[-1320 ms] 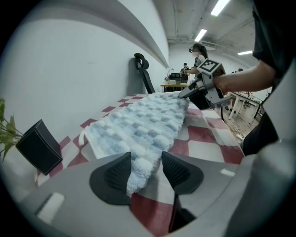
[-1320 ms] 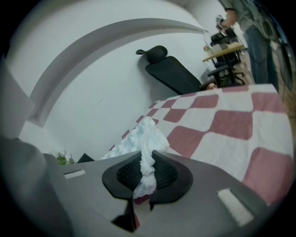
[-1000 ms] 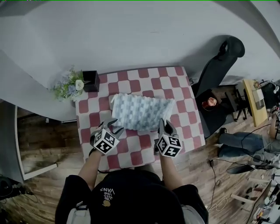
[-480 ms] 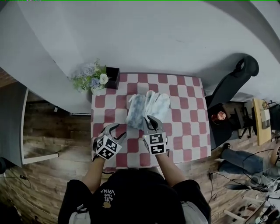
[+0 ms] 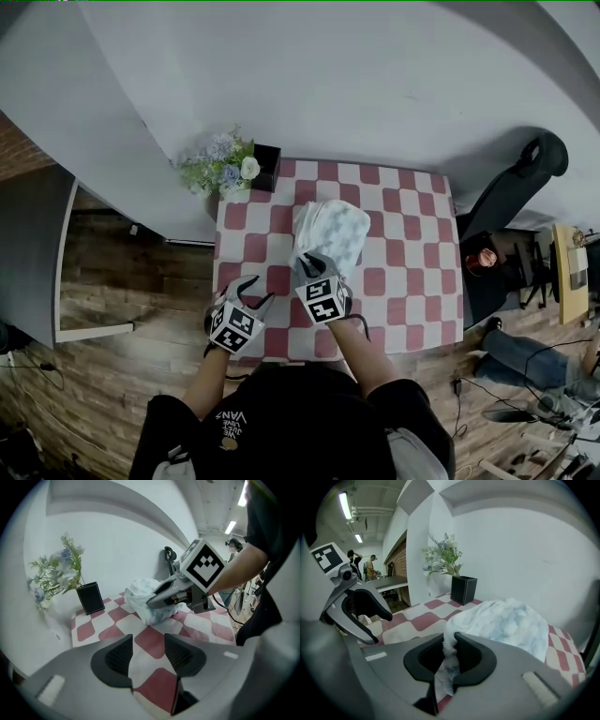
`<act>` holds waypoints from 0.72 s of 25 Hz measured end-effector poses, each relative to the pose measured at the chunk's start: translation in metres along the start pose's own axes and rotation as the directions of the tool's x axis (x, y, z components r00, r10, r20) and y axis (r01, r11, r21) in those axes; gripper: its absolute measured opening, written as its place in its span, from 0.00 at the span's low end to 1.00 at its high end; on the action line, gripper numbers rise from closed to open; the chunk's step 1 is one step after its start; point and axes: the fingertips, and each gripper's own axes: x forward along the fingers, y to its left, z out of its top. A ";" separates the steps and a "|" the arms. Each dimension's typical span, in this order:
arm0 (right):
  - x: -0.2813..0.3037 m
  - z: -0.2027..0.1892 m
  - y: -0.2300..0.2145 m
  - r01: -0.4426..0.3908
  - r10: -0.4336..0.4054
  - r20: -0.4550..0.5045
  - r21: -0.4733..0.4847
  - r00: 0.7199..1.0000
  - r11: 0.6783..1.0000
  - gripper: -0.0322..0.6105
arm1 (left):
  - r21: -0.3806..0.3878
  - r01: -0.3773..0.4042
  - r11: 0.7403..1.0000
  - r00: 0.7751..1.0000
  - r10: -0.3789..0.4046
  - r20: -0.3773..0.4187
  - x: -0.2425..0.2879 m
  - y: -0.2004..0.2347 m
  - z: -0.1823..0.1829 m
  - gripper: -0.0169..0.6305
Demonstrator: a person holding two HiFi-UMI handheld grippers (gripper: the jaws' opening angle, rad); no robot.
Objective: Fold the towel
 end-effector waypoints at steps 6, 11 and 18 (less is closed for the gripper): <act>0.005 -0.011 0.027 -0.107 0.108 -0.055 0.030 0.993 0.994 0.40 | 0.023 0.029 0.999 1.000 -0.029 0.005 -0.008 -0.003 -0.003 0.32; -0.011 0.003 0.027 -0.079 0.077 0.029 0.090 0.997 0.993 0.43 | 0.053 0.047 0.997 0.998 -0.049 0.030 -0.016 -0.003 0.000 0.32; -0.080 0.025 0.005 0.052 -0.105 0.200 0.254 0.974 0.966 0.43 | 0.069 0.044 0.997 0.989 -0.053 0.135 -0.035 0.002 0.029 0.32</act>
